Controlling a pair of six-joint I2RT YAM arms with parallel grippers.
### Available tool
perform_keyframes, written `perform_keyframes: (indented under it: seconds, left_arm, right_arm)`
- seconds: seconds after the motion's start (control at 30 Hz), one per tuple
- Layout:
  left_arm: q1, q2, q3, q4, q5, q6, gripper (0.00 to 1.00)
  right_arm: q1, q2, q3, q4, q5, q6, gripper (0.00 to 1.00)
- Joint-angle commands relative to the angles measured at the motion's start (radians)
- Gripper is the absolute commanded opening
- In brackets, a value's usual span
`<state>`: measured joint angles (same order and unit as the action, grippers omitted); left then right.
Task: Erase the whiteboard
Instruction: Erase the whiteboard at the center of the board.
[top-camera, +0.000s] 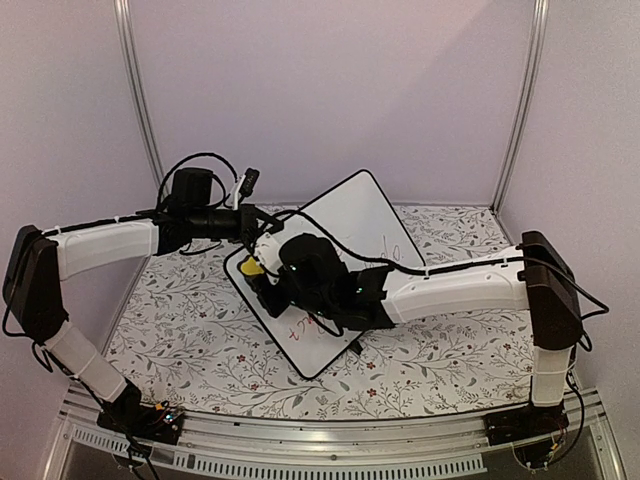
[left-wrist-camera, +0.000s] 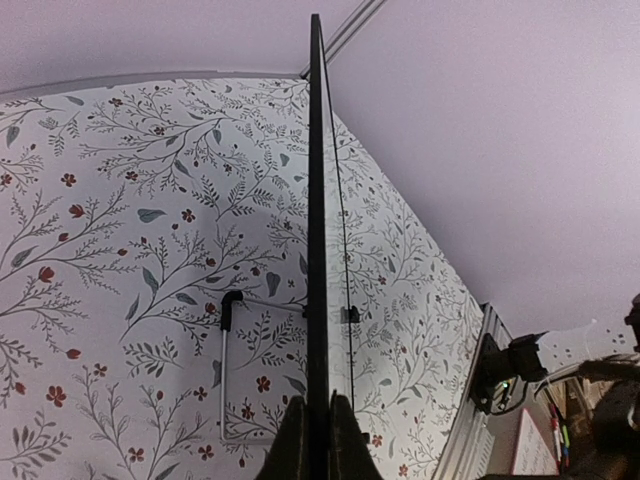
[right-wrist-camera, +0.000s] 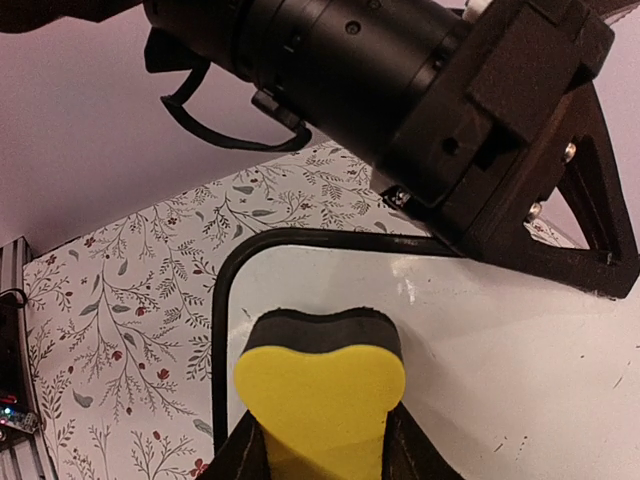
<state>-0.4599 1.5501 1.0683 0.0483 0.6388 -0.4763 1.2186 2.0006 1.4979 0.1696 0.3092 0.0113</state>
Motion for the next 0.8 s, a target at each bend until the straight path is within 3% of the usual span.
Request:
perform_keyframes:
  seconds: [0.0, 0.77]
  left_arm:
    - [-0.011, -0.033, -0.002, 0.051, 0.030, 0.027, 0.00]
    - [-0.013, -0.033, -0.005, 0.052, 0.026, 0.025, 0.00]
  right_arm:
    - [0.016, 0.021, -0.027, 0.027, 0.058, 0.023, 0.34]
    - [0.071, -0.061, -0.251, 0.023, 0.157, 0.098, 0.33]
